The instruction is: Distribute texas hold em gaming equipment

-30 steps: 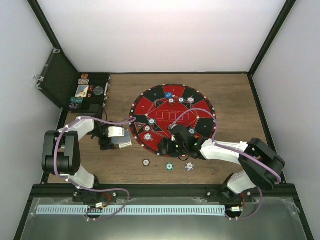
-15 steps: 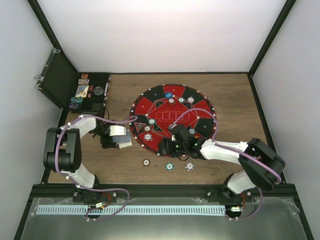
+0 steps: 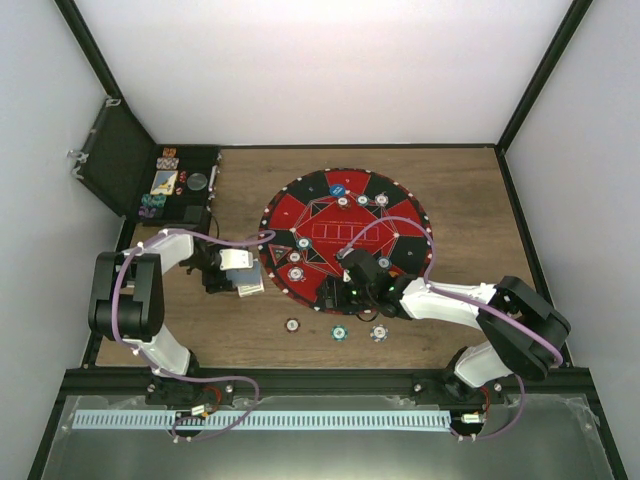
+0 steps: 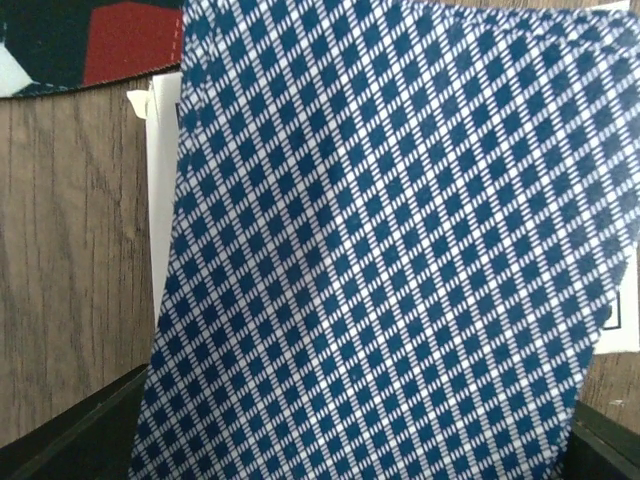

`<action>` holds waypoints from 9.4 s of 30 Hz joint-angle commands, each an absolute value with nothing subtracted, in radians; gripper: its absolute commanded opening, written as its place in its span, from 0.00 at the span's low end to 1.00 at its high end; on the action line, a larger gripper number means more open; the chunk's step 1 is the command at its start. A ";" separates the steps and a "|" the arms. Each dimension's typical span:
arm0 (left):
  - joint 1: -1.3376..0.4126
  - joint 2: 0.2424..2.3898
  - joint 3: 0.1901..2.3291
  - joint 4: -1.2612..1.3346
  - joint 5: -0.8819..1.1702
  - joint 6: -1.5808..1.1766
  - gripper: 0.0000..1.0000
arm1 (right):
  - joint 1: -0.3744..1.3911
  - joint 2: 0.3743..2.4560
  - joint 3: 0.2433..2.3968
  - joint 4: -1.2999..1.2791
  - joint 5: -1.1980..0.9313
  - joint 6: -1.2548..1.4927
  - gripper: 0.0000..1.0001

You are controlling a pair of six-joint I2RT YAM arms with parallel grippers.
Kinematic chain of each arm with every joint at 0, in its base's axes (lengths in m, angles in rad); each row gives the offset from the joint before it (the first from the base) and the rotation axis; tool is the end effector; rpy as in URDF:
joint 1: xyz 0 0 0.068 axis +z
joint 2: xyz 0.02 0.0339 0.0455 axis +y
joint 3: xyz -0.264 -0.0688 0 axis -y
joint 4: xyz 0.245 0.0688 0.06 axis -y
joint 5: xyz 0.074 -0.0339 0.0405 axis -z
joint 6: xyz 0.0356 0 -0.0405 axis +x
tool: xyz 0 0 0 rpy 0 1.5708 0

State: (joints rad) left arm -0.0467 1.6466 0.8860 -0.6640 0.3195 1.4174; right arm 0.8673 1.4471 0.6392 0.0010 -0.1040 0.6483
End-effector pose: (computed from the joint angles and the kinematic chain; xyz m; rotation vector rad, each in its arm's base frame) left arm 0.2737 -0.0240 0.1447 1.9089 2.0746 -0.2210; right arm 0.1756 0.2127 0.1608 -0.3303 2.5189 0.7972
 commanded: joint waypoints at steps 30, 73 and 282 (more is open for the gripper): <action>-0.076 1.653 0.834 -0.625 0.313 1.460 1.00 | 0.877 1.443 0.651 -0.013 -0.095 0.653 0.72; -0.104 1.646 0.797 -0.579 0.239 1.464 0.25 | 0.878 1.439 0.645 -0.004 -0.109 0.652 0.70; -0.347 1.117 0.862 -0.971 0.462 1.278 0.80 | 0.939 1.986 0.912 1.071 -0.883 1.465 0.03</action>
State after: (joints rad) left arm -0.3470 1.1049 0.8433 -0.9562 0.4183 1.2633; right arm 0.9268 1.9823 0.8650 1.0187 -0.8791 1.4590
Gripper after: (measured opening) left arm 0.820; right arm 0.160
